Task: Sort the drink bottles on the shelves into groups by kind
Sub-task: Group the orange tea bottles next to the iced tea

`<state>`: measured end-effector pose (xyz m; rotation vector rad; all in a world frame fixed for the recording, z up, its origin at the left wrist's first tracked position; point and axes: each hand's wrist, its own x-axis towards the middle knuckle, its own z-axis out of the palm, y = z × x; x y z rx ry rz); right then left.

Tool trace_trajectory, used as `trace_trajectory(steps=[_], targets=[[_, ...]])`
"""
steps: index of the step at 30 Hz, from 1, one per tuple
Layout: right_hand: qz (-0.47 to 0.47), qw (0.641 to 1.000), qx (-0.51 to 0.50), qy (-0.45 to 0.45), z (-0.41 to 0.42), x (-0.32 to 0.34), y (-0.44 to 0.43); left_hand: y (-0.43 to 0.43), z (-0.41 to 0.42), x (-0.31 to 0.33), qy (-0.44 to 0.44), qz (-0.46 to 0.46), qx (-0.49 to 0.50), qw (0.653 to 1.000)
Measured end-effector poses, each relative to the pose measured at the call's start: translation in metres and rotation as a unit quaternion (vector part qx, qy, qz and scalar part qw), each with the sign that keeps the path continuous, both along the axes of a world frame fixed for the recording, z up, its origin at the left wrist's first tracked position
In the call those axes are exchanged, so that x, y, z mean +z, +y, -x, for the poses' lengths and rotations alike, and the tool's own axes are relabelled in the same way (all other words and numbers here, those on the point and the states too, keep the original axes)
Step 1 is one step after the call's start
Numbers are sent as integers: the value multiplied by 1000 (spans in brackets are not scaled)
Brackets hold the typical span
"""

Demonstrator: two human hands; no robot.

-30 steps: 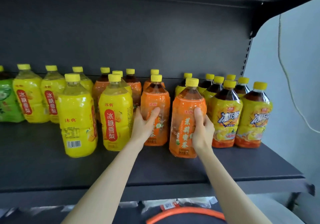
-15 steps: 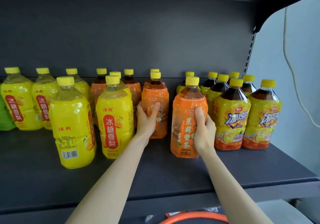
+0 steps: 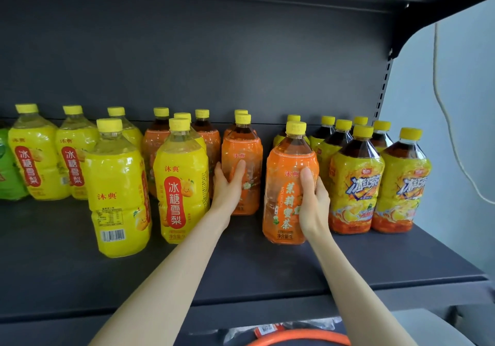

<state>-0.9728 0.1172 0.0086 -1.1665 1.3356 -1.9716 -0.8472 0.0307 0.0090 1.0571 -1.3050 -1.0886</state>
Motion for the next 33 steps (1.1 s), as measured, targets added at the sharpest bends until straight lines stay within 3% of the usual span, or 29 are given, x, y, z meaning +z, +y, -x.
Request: trace_trajectory(steps=[8, 12, 18, 33], targets=[[-22, 995, 94, 28, -41, -2, -9, 36, -22, 6, 85, 7, -59, 995], [-35, 991, 123, 34, -56, 0, -16, 45, -27, 7, 87, 2, -92, 992], [-44, 991, 108, 67, -57, -2, -25, 41, -29, 3, 25, 50, -80, 995], [-102, 980, 55, 160, -56, -3, -29, 40, -25, 2, 14, 82, -48, 995]])
